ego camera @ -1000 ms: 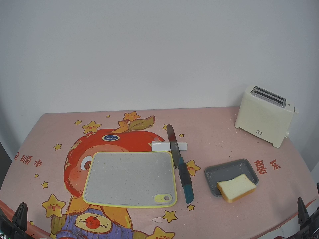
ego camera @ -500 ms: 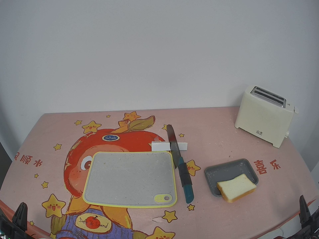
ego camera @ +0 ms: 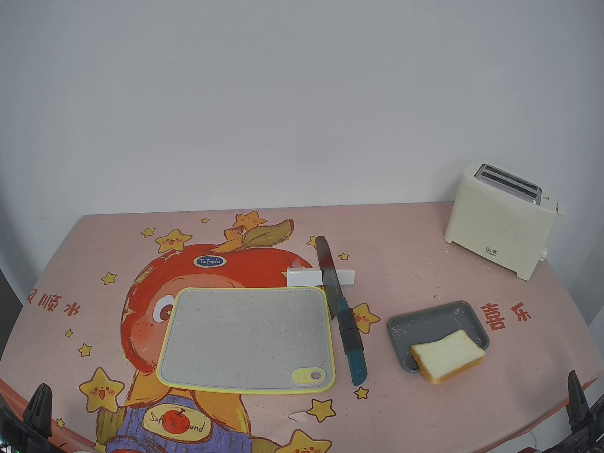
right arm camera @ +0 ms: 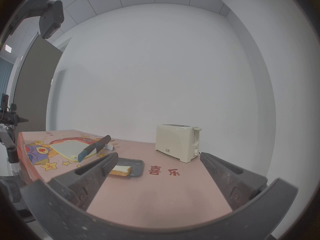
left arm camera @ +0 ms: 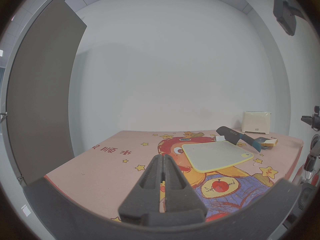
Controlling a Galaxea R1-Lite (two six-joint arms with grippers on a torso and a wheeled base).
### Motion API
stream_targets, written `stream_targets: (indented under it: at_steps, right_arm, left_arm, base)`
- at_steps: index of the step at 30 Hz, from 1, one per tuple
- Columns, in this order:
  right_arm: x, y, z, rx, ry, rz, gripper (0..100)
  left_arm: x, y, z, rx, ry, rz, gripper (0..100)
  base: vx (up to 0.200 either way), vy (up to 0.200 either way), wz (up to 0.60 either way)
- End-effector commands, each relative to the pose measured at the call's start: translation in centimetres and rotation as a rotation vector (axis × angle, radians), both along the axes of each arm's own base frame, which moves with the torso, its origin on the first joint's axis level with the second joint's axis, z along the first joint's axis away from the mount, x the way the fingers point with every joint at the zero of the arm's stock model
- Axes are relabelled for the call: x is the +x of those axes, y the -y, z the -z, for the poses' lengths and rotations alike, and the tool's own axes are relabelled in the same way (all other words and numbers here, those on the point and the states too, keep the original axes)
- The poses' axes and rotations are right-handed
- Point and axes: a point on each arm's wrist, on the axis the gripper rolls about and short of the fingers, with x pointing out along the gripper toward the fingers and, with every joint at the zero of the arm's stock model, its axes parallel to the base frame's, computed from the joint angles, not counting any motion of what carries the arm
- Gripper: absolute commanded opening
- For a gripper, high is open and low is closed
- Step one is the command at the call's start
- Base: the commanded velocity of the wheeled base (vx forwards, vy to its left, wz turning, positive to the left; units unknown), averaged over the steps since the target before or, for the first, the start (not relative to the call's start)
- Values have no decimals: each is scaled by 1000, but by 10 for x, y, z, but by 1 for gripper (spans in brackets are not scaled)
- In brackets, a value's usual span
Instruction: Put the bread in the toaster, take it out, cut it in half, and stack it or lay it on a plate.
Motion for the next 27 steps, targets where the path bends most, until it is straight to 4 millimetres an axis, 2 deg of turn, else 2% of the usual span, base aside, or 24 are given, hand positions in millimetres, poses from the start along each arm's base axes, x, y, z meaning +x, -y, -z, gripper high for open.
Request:
stream_targets:
  at_steps: [1,3,4,9,10,12,26,27]
  right_arm:
    - [0,-1,4,98,-15,-50,100]
    - [0,-1,3,160,-32,-66,100]
    - [3,-1,-1,283,-81,-82,100]
    - [10,-3,-5,625,-243,-168,100]
    - [10,-3,-5,625,-243,-168,100]
    - [11,-5,-5,797,-306,-220,100]
    - [16,-7,-1,1223,-512,-238,100]
    - [18,-7,0,1301,-579,-230,100]
  left_arm:
    - [1,0,5,-1,-9,-2,0]
    - [1,0,5,-1,-9,0,0]
    - [1,0,5,-1,-9,-2,0]
    - [1,0,5,-1,-7,0,0]
    - [1,0,5,-1,-7,0,0]
    - [1,0,5,-1,-9,0,0]
    - [1,0,5,-1,-7,0,0]
    - [1,0,5,-1,-9,0,0]
  base:
    - [0,0,0]
    - [0,0,0]
    - [0,0,0]
    - [0,0,0]
    - [0,0,0]
    - [0,0,0]
    - [0,0,0]
    - [0,0,0]
